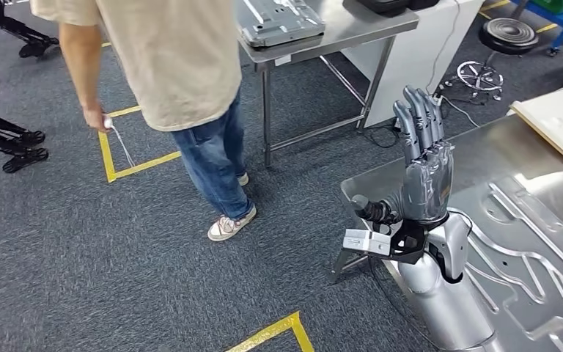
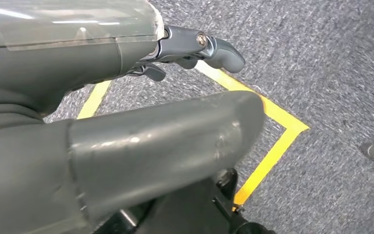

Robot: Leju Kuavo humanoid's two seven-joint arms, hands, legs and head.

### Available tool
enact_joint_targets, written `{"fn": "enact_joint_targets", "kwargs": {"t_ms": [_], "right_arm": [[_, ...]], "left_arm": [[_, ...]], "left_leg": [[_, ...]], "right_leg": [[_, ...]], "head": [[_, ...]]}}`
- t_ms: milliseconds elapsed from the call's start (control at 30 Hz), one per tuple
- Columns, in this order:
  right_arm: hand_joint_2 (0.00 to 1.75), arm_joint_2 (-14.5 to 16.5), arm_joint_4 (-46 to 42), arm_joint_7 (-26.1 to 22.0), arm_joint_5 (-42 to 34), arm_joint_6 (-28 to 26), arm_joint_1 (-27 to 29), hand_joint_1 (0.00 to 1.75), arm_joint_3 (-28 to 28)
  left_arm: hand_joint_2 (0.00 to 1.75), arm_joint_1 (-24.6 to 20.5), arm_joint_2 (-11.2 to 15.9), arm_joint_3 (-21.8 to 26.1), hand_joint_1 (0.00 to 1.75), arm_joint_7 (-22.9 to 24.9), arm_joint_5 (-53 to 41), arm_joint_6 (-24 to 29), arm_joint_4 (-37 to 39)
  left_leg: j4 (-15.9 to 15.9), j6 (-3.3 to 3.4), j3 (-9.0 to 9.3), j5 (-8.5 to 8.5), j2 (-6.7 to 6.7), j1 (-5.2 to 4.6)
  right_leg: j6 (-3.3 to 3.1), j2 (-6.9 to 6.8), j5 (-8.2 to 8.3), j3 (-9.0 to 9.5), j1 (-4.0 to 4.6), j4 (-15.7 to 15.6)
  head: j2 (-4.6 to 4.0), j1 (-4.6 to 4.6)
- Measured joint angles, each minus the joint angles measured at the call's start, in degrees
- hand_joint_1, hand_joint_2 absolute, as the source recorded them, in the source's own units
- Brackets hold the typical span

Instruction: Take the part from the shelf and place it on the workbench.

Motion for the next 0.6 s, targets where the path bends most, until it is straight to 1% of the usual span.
{"fn": "enact_joint_targets", "kwargs": {"t_ms": [33,67,100,133,167,200,233,267,300,333,367,400,433,467,500,533,567,600], "right_arm": [[0.0,0.08,0.07,-0.02,-0.01,0.0,-0.07,0.0,0.05],[0.0,0.17,0.14,-0.02,-0.02,-0.01,-0.16,0.0,0.11],[0.0,0.23,0.21,-0.04,-0.05,-0.02,-0.27,0.0,0.16],[0.0,0.24,0.31,-0.06,-0.1,-0.02,-0.34,0.0,0.2],[0.0,0.25,0.48,-0.08,-0.16,-0.03,-0.32,0.0,0.21],[0.0,0.24,0.67,-0.1,-0.21,-0.03,-0.24,0.0,0.22],[0.0,0.23,0.89,-0.11,-0.23,-0.02,-0.13,0.0,0.23],[0.0,0.23,1.1,-0.11,-0.19,-0.01,-0.05,0.0,0.24],[0.0,0.23,1.27,-0.11,-0.09,-0.01,-0.03,0.0,0.26],[0.0,0.23,1.4,-0.11,0.05,-0.01,-0.05,0.0,0.27],[0.0,0.23,1.49,-0.11,0.2,-0.01,-0.11,0.0,0.29],[0.0,0.23,1.56,-0.11,0.32,-0.01,-0.21,0.0,0.31],[0.0,0.23,1.63,-0.11,0.4,0.03,-0.33,0.0,0.33],[0.0,0.23,1.69,-0.11,0.43,0.15,-0.49,0.0,0.37],[0.0,0.23,1.77,-0.1,0.43,0.29,-0.71,0.0,0.43],[0.0,0.23,1.85,-0.07,0.48,0.49,-1.0,0.0,0.57],[0.0,0.24,1.91,0.02,0.51,0.64,-1.31,0.0,0.79],[0.0,0.25,1.97,0.11,0.56,0.72,-1.59,0.0,1.06]], "left_arm": [[0.0,0.15,0.01,0.01,0.0,0.01,0.0,-0.01,-0.02],[0.0,0.26,0.01,0.02,0.0,-0.01,0.01,-0.02,-0.04],[0.0,0.29,0.01,0.03,0.0,-0.01,0.02,-0.07,-0.07],[0.0,0.28,0.01,0.06,0.0,0.02,0.06,-0.11,-0.1],[0.0,0.24,0.02,0.08,0.0,0.09,0.1,-0.15,-0.12],[0.0,0.24,0.02,0.13,0.0,0.22,0.14,-0.18,-0.13],[0.0,0.3,0.02,0.18,0.0,0.39,0.16,-0.18,-0.13],[0.0,0.4,0.02,0.24,0.0,0.55,0.17,-0.18,-0.13],[0.0,0.51,0.02,0.29,0.0,0.69,0.17,-0.18,-0.13],[0.0,0.59,0.02,0.33,0.0,0.8,0.17,-0.18,-0.13],[0.0,0.64,0.02,0.37,0.0,0.88,0.17,-0.19,-0.13],[0.0,0.61,0.01,0.38,0.0,0.92,0.18,-0.24,-0.13],[0.0,0.55,-0.01,0.39,0.0,0.93,0.21,-0.32,-0.15],[0.0,0.48,-0.02,0.4,0.0,0.93,0.28,-0.52,-0.24],[0.0,0.36,-0.02,0.42,0.0,0.95,0.38,-0.77,-0.37],[0.0,0.27,0.03,0.44,0.0,1.02,0.5,-0.97,-0.5],[0.0,0.19,0.05,0.45,0.0,1.12,0.61,-1.15,-0.64],[0.0,0.08,0.08,0.45,0.0,1.26,0.67,-1.24,-0.78]], "left_leg": [[-0.21,0.34,0.09,0.11,-0.58,0.09],[-0.47,0.7,0.22,0.27,-1.17,0.2],[-0.72,1.07,0.35,0.46,-1.7,0.34],[-0.87,1.35,0.43,0.57,-2.25,0.45],[-0.89,1.53,0.41,0.61,-2.83,0.41],[-0.87,1.66,0.38,0.61,-3.47,0.36],[-0.83,1.69,0.38,0.59,-4.19,0.3],[-0.75,1.7,0.38,0.58,-4.93,0.24],[-0.67,1.69,0.4,0.55,-5.68,0.22],[-0.56,1.64,0.42,0.52,-6.44,0.21],[-0.45,1.55,0.36,0.47,-7.16,0.21],[-0.25,1.36,0.19,0.42,-7.87,0.18],[-0.12,1.07,-0.06,0.45,-8.52,0.23],[-0.05,0.71,-0.34,0.52,-9.09,0.33],[-0.03,0.29,-0.59,0.65,-9.69,0.42],[-0.05,-0.07,-0.77,0.71,-9.91,0.58],[0.37,-0.4,-0.98,0.45,-9.03,0.55],[1.57,-0.68,-1.53,-0.32,-7.57,0.47]], "right_leg": [[0.31,-0.09,-0.2,0.16,-0.1,0.03],[0.6,0.67,-0.76,0.1,-0.25,0.56],[0.79,2.04,-1.89,-0.51,-0.42,2.14],[0.9,3.78,-3.51,-1.76,-0.56,4.92],[0.94,5.35,-5.29,-3.56,-0.58,8.57],[0.94,6.18,-6.69,-5.47,-0.58,12.19],[0.95,6.56,-7.18,-6.9,-0.57,14.65],[0.92,6.74,-6.54,-7.48,-0.57,15.2],[0.83,6.86,-4.95,-7.07,-0.58,13.72],[0.7,7.12,-2.71,-5.82,-0.6,10.54],[0.51,8.0,-0.87,-4.28,-0.63,6.96],[0.35,9.0,0.33,-2.97,-0.69,3.76],[0.23,9.82,0.91,-2.11,-0.67,1.68],[0.12,10.33,0.81,-1.81,-0.57,0.86],[-0.01,10.05,0.82,-1.77,-0.45,0.57],[-0.28,9.4,0.95,-1.69,-0.47,0.45],[-0.57,8.76,1.09,-1.5,-0.54,0.19],[-0.97,8.07,1.19,-1.26,-0.64,-0.09]], "head": [[0.0,-0.02],[0.0,-0.01],[0.0,0.0],[0.0,0.01],[0.0,0.01],[0.0,0.01],[0.0,0.01],[0.0,0.0],[0.0,0.01],[0.0,0.01],[0.0,0.01],[0.0,0.01],[0.0,0.0],[0.0,0.01],[0.0,0.0],[0.0,0.02],[0.0,-0.03],[0.0,-0.12]]}}
